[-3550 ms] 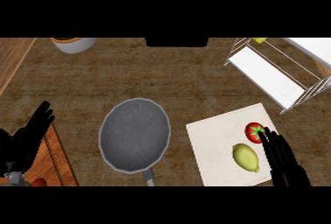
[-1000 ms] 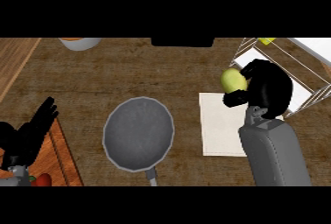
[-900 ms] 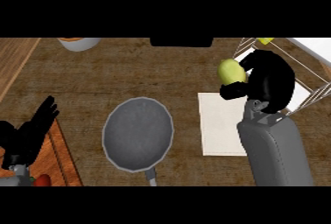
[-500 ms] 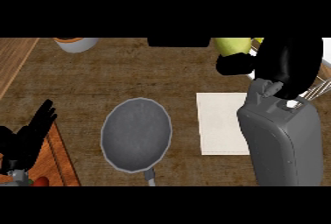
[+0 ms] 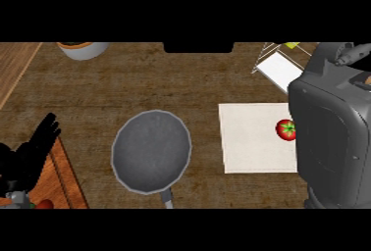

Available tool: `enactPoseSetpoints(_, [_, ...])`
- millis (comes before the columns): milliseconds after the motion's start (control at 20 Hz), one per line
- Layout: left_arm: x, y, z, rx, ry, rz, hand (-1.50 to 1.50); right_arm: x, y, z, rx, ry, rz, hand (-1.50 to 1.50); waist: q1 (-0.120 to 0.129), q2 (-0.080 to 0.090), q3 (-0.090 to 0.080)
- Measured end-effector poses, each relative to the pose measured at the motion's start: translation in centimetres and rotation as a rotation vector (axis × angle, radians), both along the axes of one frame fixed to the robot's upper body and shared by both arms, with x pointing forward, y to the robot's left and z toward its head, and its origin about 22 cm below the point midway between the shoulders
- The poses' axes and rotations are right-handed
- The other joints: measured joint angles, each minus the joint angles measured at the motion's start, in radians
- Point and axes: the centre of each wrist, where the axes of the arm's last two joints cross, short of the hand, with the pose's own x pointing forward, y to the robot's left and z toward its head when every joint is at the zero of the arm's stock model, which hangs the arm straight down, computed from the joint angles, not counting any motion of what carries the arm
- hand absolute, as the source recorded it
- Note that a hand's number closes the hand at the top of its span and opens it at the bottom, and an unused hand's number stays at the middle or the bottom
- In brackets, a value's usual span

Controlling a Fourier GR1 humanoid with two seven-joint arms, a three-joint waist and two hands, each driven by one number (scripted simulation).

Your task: Pick the lemon from the placemat and place it in the tiered shelf

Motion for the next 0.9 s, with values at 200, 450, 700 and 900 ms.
enactPoseSetpoints(200, [0.3, -0.2, 0.1, -0.006, 0.000, -0.005, 0.00, 1.1, -1.1, 1.9, -0.045, 0.031, -0.057, 1.50, 0.000, 0.001, 0.000])
enactPoseSetpoints(450, [0.2, -0.3, -0.1, 0.000, 0.001, -0.009, 0.00, 2.7, -3.3, 3.6, -0.063, 0.090, -0.106, 1.50, 0.003, 0.003, 0.001])
enactPoseSetpoints(700, [0.7, 0.1, 0.5, -0.001, 0.002, -0.013, 0.00, 4.5, -5.1, 4.1, -0.090, 0.147, -0.179, 1.50, 0.007, 0.005, 0.001])
enactPoseSetpoints(900, [0.9, -0.5, 0.2, 0.000, -0.003, -0.019, 0.00, 5.9, -7.8, 4.5, -0.109, 0.193, -0.240, 1.50, 0.008, 0.006, 0.001])
